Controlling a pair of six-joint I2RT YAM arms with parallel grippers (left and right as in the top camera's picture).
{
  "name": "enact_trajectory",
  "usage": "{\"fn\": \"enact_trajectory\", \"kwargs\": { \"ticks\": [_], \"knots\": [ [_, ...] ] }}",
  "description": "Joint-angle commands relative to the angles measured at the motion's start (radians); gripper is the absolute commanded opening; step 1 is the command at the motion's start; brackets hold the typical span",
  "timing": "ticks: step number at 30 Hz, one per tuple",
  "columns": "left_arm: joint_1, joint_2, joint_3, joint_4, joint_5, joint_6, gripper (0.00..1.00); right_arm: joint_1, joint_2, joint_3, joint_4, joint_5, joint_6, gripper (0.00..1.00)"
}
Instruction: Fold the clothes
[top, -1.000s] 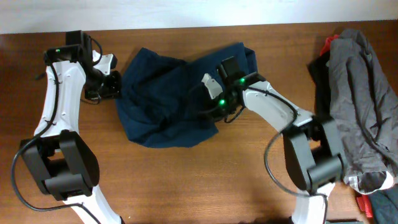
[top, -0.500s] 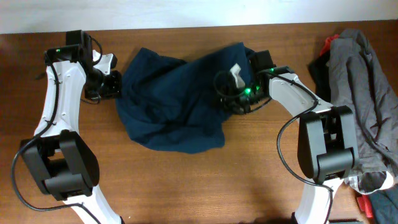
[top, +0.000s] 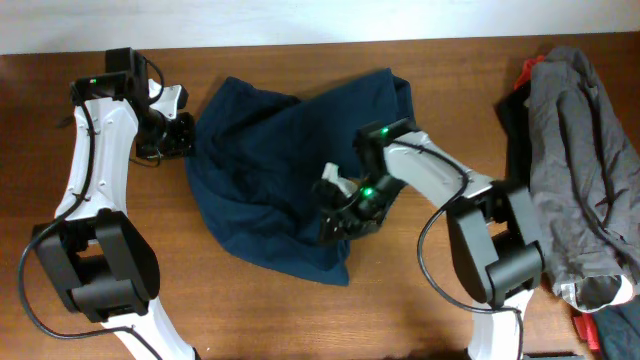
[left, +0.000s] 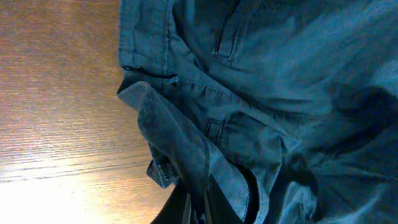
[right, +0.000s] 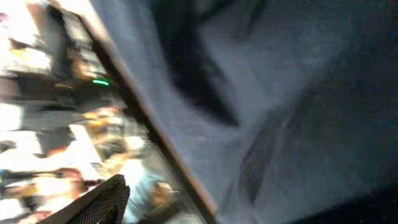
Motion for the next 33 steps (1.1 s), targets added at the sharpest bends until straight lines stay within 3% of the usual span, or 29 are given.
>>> {"fn": "enact_trajectory", "kwargs": {
  "ticks": [1,3,5,7,10,11,12,15,19,23,25,33],
  "knots": [
    [-0.001,-0.011,0.02,0.006,0.004,0.009,0.07,0.015,-0.042,0.021,0.033,0.31,0.03,0.76],
    [-0.001,-0.011,0.02,0.01,0.004,0.009,0.07,-0.005,-0.048,0.059,0.064,0.43,0.165,0.72],
    [-0.001,-0.011,0.02,0.014,0.004,0.009,0.07,-0.04,-0.05,0.119,0.083,0.454,0.255,0.59],
    [-0.001,-0.011,0.02,0.014,0.004,0.009,0.06,-0.085,-0.05,0.196,0.089,0.331,0.278,0.44],
    [-0.001,-0.011,0.02,0.015,0.004,0.009,0.05,-0.151,-0.05,0.299,0.126,0.039,0.279,0.12],
    [-0.001,-0.011,0.02,0.018,0.004,0.009,0.04,-0.172,-0.05,0.319,0.164,-0.048,0.294,0.05],
    [-0.001,-0.011,0.02,0.022,0.004,0.009,0.05,-0.187,-0.05,0.325,0.211,-0.095,0.341,0.04],
    [-0.001,-0.011,0.02,0.046,0.005,0.009,0.05,-0.222,-0.044,0.323,0.338,-0.106,0.489,0.04],
    [-0.001,-0.011,0.02,0.076,0.013,0.008,0.05,-0.239,-0.013,0.321,0.415,-0.112,0.52,0.07],
    [-0.001,-0.011,0.02,0.074,0.012,0.009,0.05,-0.187,-0.017,0.321,0.233,-0.163,0.246,0.45],
    [-0.001,-0.011,0.02,0.074,0.012,0.009,0.05,-0.134,-0.021,0.321,0.122,-0.113,0.111,0.57],
    [-0.001,-0.011,0.02,0.078,0.008,0.009,0.06,0.169,-0.024,0.321,-0.043,0.401,-0.042,0.71]
  ]
}}
